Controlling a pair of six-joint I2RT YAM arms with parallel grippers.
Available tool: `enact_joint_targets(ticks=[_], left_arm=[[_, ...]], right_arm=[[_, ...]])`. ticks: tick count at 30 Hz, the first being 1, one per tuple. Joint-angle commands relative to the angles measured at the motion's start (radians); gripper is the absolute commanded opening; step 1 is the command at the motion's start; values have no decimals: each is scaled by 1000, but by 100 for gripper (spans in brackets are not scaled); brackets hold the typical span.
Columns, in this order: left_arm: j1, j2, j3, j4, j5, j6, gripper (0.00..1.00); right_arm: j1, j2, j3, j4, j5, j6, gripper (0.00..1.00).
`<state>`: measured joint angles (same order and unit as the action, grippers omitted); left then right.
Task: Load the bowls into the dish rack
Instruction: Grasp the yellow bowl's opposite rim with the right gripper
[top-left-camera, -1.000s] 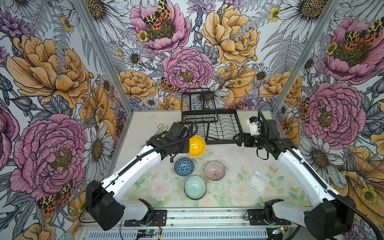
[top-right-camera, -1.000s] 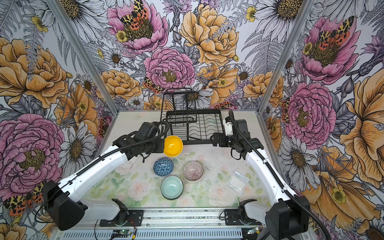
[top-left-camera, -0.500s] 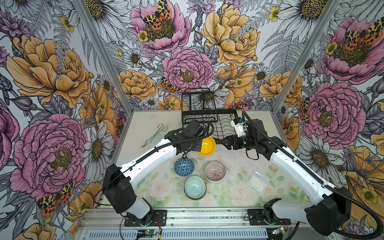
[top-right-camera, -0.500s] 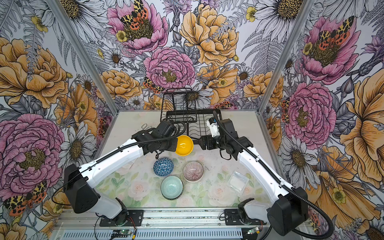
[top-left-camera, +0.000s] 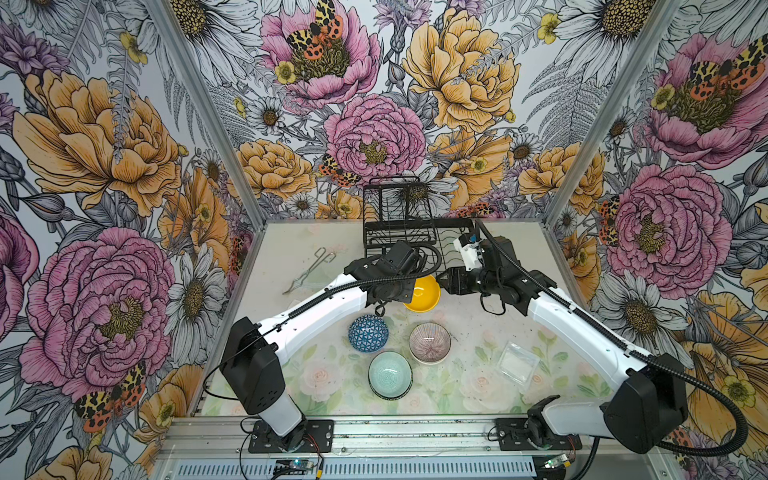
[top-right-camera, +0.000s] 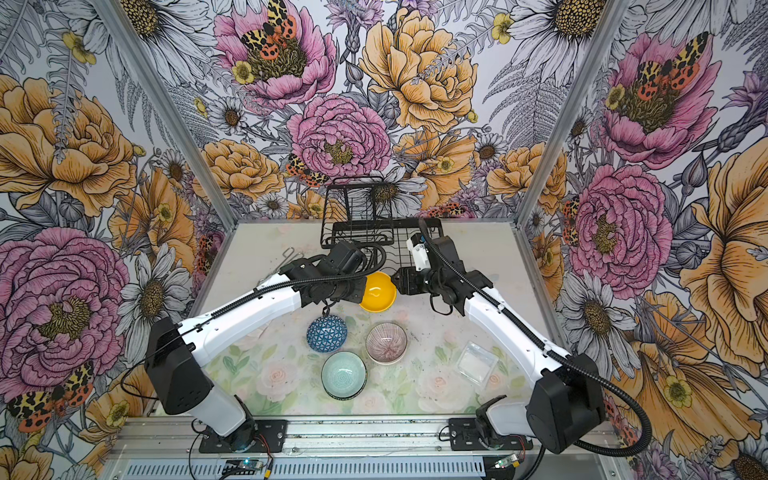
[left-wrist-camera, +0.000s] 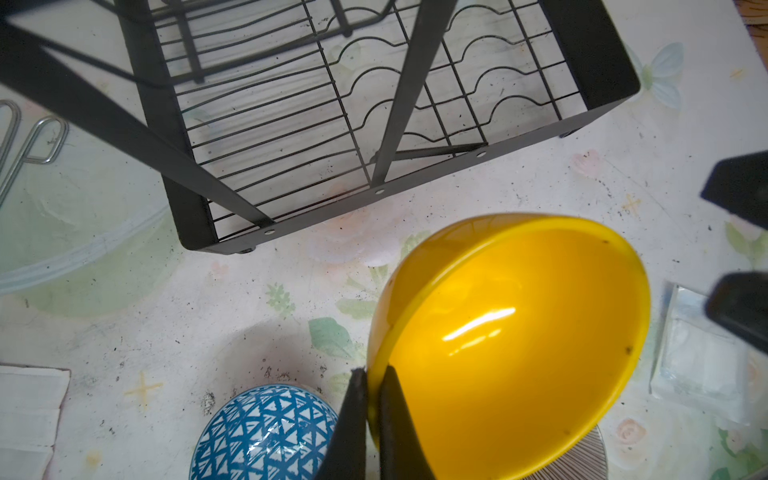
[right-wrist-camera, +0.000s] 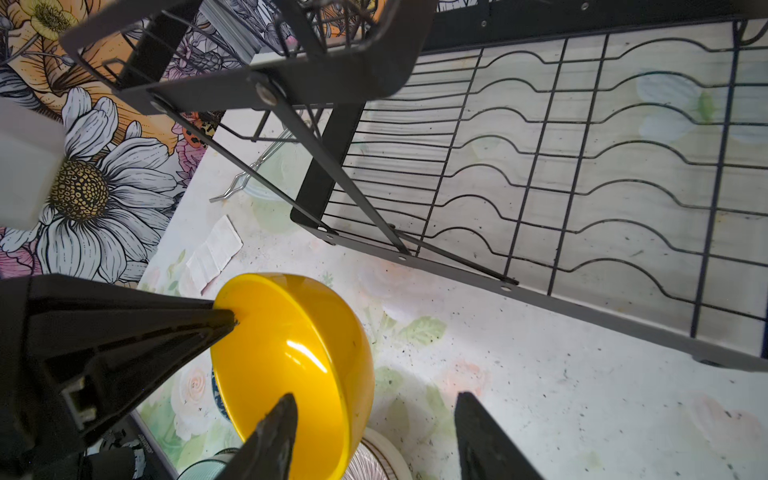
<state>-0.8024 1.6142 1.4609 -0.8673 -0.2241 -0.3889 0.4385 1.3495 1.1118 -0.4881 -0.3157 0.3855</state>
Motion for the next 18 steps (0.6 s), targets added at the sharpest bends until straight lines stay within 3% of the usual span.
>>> enact_joint_targets(ticks=[1, 7, 16, 18], left_arm=[[-7, 1, 36, 59, -24, 7, 0], [-8, 0, 30, 79, -20, -1, 0], [-8, 14, 41, 88, -12, -1, 0], [-7, 16, 43, 90, -11, 1, 0]], right_arm=[[11, 19, -10, 43, -1, 14, 59], [20, 79, -7, 47, 4, 37, 45], [35, 110, -5, 62, 15, 45, 34], [35, 111, -4, 63, 18, 48, 27]])
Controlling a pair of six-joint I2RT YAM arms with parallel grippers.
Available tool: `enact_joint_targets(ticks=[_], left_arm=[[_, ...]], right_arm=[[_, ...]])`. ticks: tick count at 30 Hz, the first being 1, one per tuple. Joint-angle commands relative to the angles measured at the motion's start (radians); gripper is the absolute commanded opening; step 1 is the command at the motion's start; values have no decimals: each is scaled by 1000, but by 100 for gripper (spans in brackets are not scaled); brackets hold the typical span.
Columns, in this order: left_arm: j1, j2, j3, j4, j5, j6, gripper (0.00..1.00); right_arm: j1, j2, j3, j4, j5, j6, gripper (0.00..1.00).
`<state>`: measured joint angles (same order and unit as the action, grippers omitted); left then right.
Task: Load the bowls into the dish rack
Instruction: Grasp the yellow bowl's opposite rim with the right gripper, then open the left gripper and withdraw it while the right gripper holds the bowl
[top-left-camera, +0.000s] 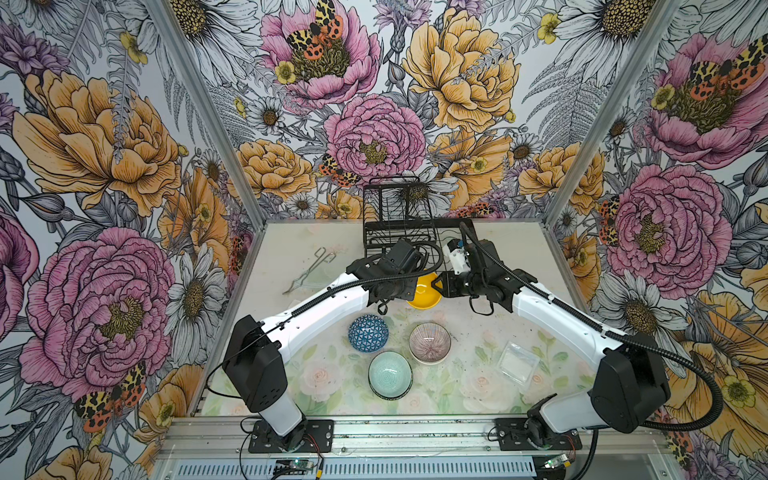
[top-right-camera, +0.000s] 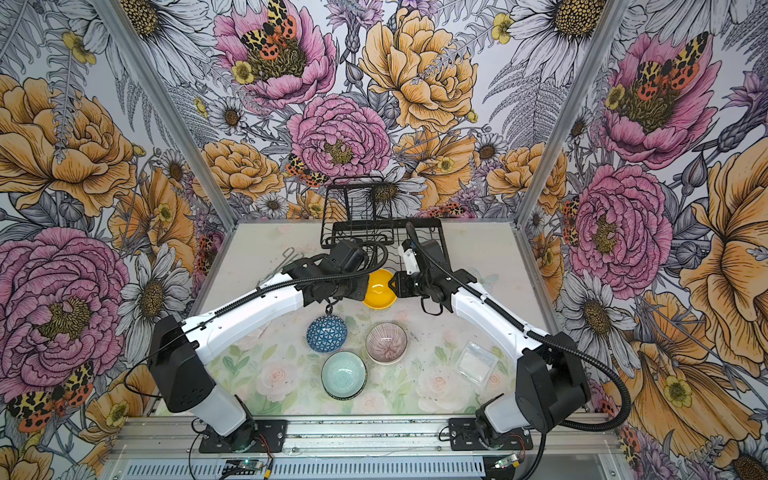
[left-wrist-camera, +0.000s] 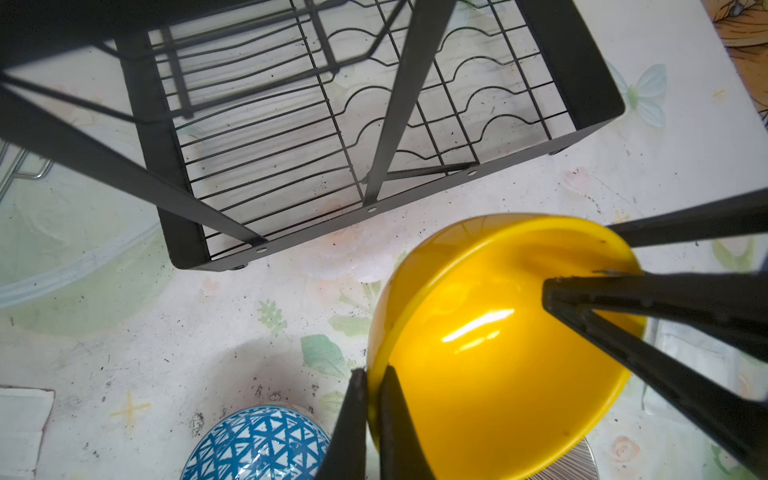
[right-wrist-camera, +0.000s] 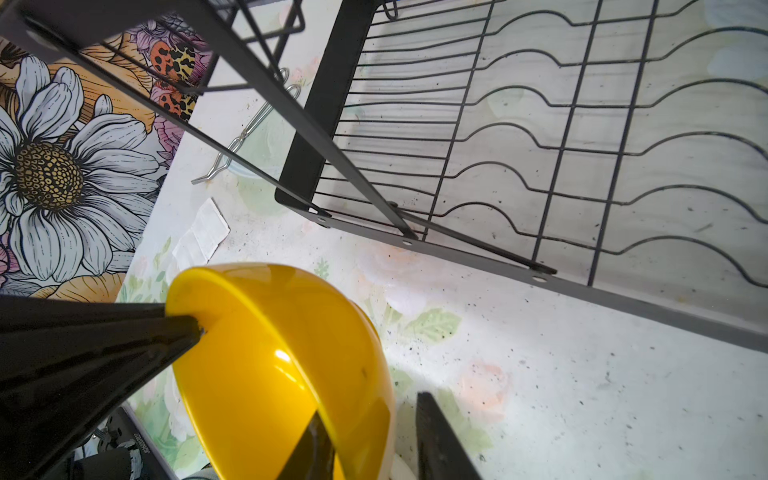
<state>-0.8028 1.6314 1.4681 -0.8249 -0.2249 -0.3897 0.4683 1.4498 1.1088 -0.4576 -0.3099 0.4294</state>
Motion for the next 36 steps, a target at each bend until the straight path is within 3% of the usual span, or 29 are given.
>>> enact_joint_targets(ticks=[1, 7, 13, 18, 21, 24, 30, 36], left_arm=[[-7, 0, 38, 47, -11, 3, 0], [-7, 3, 44, 47, 7, 9, 0], [-17, -36, 55, 47, 9, 43, 1], [-18, -89, 96, 48, 9, 94, 65], [-14, -122, 115, 48, -4, 124, 88], [-5, -157, 104, 47, -52, 145, 98], [109, -279, 8, 48, -116, 143, 99], [369, -367, -147, 105, -55, 123, 99]], right_arm=[[6, 9, -1, 31, 14, 3, 24], [4, -12, 2, 28, 44, -2, 0], [-4, -67, -4, 16, 106, -19, 0], [-52, -125, -16, 6, 123, -61, 0], [-105, -153, -24, 0, 117, -86, 0], [-158, -167, -22, -2, 127, -121, 0], [-229, -150, 42, -1, 275, -210, 0], [-242, -45, 71, 151, 512, -345, 0]])
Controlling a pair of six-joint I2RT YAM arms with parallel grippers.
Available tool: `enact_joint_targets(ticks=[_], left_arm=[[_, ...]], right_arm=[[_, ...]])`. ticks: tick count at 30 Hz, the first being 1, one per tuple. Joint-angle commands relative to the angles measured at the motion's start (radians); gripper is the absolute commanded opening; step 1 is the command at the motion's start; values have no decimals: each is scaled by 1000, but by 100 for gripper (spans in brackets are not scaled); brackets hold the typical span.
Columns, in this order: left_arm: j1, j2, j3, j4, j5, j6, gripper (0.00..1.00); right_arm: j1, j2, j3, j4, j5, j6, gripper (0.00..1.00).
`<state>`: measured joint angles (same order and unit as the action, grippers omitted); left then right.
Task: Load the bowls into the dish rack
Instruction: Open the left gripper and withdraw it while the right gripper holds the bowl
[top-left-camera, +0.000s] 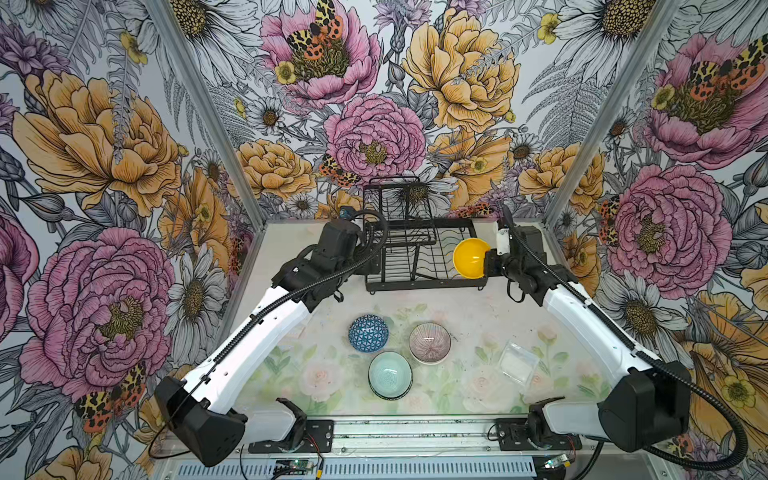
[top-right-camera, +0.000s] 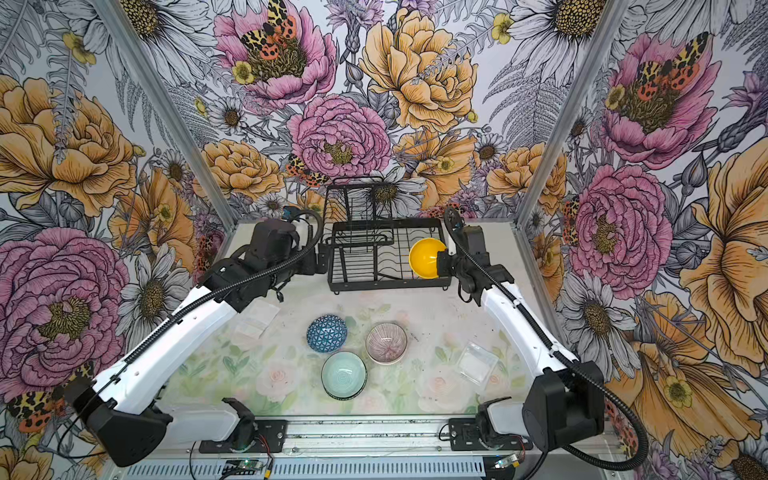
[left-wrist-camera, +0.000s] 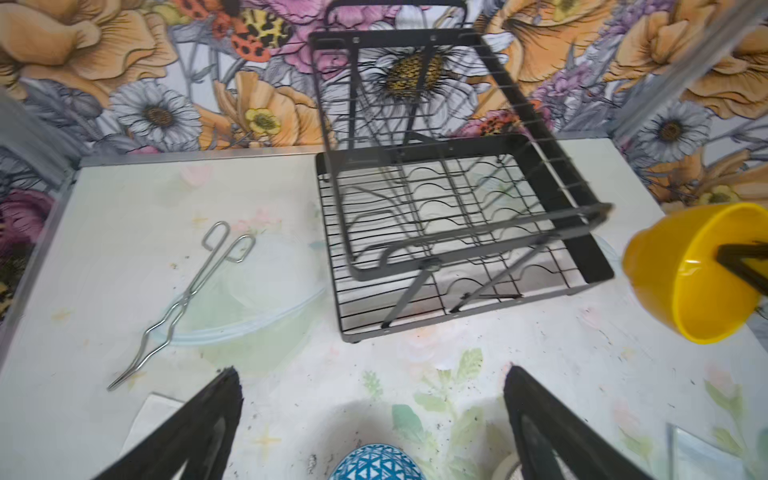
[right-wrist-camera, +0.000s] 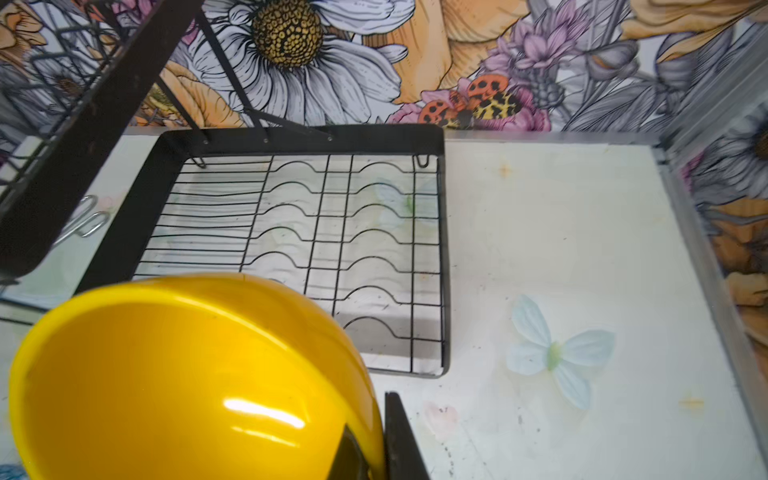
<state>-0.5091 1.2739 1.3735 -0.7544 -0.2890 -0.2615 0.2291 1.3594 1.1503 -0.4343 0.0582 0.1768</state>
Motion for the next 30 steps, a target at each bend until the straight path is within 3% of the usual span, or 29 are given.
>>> enact_joint_targets(ticks=[1, 5, 12, 19, 30], left_arm=[[115, -7, -71, 49, 33, -11, 99], [211, 19, -132, 111, 123, -18, 99], [262, 67, -189, 172, 207, -20, 99], [290, 114, -244, 220, 277, -34, 99], [294, 225, -227, 232, 303, -36, 99]], right_arm=[[-3, 68, 22, 189, 162, -128, 0], [-12, 156, -56, 521, 210, -250, 0], [-25, 334, -212, 1199, 99, -487, 0], [-42, 518, -109, 1323, 125, -553, 0], [-43, 663, 21, 1352, 96, -710, 0]])
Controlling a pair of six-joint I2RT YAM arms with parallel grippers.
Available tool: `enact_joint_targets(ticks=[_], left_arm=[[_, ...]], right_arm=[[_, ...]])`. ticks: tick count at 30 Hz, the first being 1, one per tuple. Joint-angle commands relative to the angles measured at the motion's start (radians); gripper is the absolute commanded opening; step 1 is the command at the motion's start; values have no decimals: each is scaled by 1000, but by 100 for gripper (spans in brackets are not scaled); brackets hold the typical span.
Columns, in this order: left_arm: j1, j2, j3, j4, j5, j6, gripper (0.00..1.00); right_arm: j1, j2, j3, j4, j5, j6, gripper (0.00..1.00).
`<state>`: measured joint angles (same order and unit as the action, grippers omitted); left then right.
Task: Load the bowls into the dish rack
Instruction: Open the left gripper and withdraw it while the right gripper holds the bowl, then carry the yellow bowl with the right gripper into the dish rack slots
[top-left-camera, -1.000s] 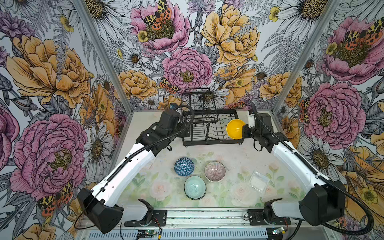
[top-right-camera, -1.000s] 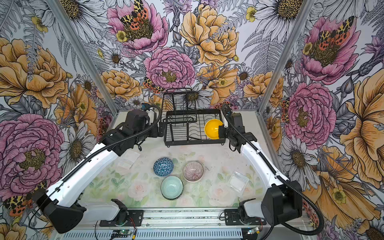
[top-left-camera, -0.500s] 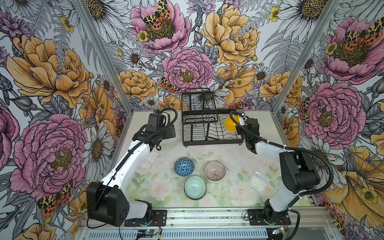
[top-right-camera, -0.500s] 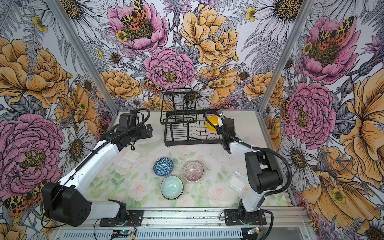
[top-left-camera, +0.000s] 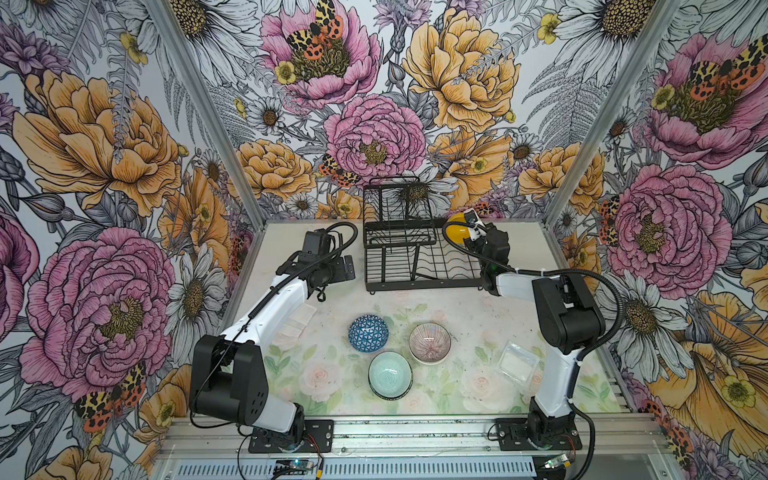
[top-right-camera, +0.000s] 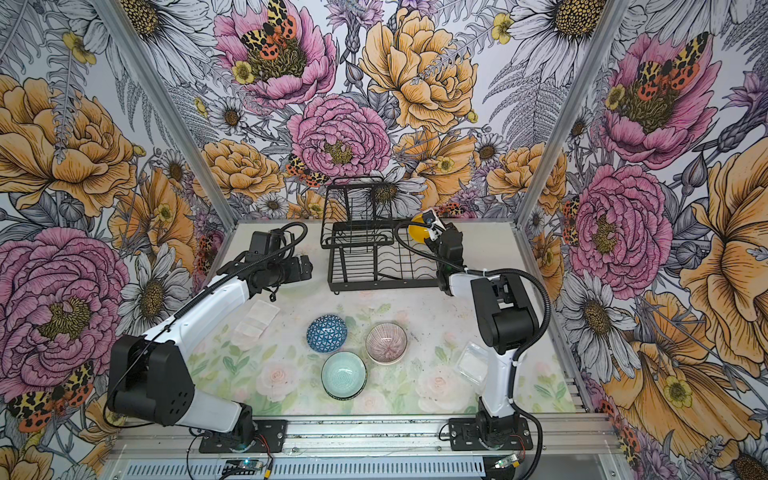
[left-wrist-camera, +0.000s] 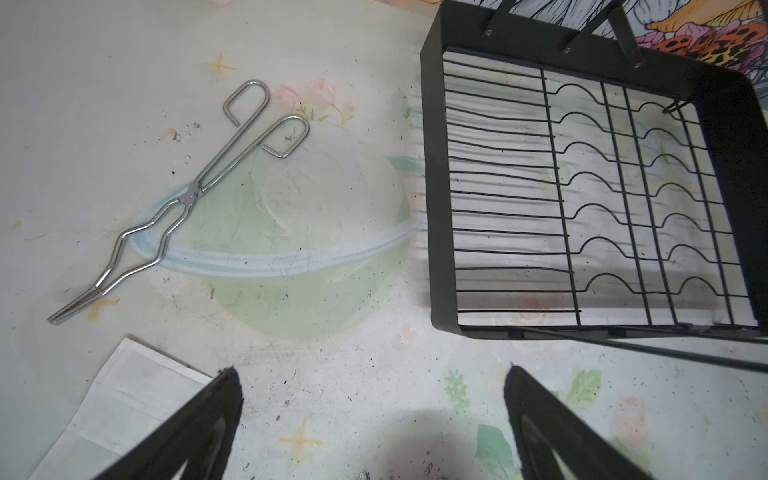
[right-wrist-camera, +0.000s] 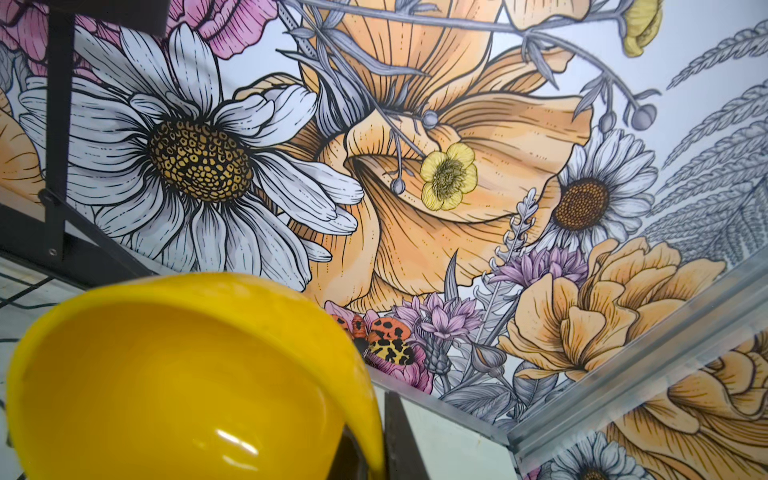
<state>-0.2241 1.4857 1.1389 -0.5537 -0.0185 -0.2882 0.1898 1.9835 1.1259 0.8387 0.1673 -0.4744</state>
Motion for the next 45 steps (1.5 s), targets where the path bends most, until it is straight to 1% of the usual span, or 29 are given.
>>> enact_joint_targets(ticks=[1, 7, 9, 17, 22, 24, 28, 35, 45], left_arm=[[10, 21, 9, 33, 34, -7, 98], [10, 68, 24, 35, 58, -6, 99], [8, 81, 31, 35, 67, -6, 99], [4, 126, 53, 36, 84, -6, 99], [3, 155, 66, 39, 91, -1, 99], [3, 161, 69, 38, 92, 0, 99], [2, 169, 76, 40, 95, 2, 99], [0, 165, 70, 46, 97, 5, 99], [2, 166, 52, 63, 107, 6, 99]], right_arm=[[-3, 58, 60, 85, 1, -72, 0], [-3, 183, 158, 160, 100, -157, 0], [0, 217, 192, 172, 114, -188, 0], [6, 286, 260, 131, 47, -301, 0], [23, 327, 277, 127, 30, -370, 0], [29, 332, 275, 125, 24, -367, 0], [56, 337, 291, 104, 3, -318, 0], [119, 371, 337, 114, 15, -320, 0], [159, 424, 420, 92, 0, -320, 0]])
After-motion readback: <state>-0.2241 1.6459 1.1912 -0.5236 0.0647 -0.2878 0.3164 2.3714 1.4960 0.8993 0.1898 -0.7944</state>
